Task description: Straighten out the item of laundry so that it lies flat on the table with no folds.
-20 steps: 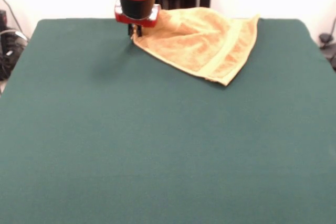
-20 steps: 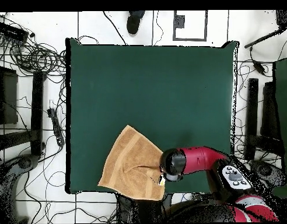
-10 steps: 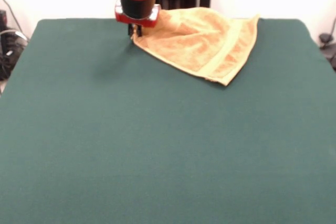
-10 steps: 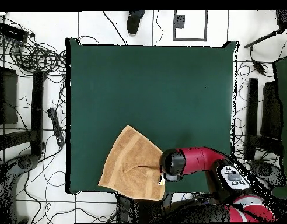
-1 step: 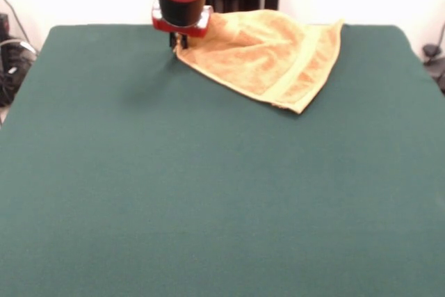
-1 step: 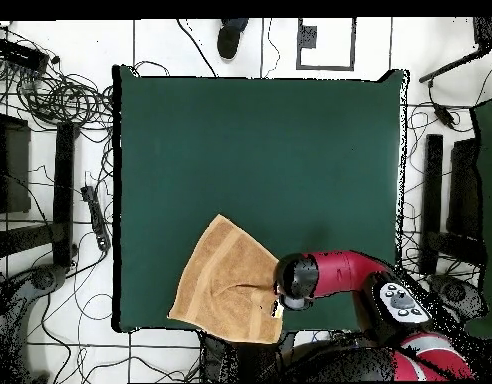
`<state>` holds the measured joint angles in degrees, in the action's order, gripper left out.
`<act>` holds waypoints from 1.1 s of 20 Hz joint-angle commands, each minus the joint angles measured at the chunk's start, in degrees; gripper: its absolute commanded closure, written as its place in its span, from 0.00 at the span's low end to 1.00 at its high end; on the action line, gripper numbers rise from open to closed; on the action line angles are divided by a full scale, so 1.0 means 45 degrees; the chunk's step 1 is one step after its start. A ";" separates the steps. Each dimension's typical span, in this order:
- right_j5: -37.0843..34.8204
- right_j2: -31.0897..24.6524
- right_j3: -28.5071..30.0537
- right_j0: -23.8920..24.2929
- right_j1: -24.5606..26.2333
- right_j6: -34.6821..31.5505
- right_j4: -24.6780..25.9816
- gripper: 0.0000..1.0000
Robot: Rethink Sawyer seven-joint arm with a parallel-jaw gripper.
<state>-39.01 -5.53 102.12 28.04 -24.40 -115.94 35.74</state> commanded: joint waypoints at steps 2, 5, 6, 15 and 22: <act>0.1486 -0.1784 -0.3340 0.0546 0.3341 0.1762 0.0829 1.00; 0.1264 -0.2108 -0.3620 0.0582 0.3440 0.2066 0.1041 1.00; 0.1183 -0.2257 -0.3708 0.0612 0.3492 0.2200 0.1120 1.00; 0.0552 -0.3162 -0.4124 0.0721 0.3394 0.2713 0.1998 1.00; 0.0059 -0.3542 -0.4128 0.0842 0.3209 0.2848 0.2397 1.00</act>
<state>-59.77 -12.87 92.96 31.52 -19.18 -115.94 37.41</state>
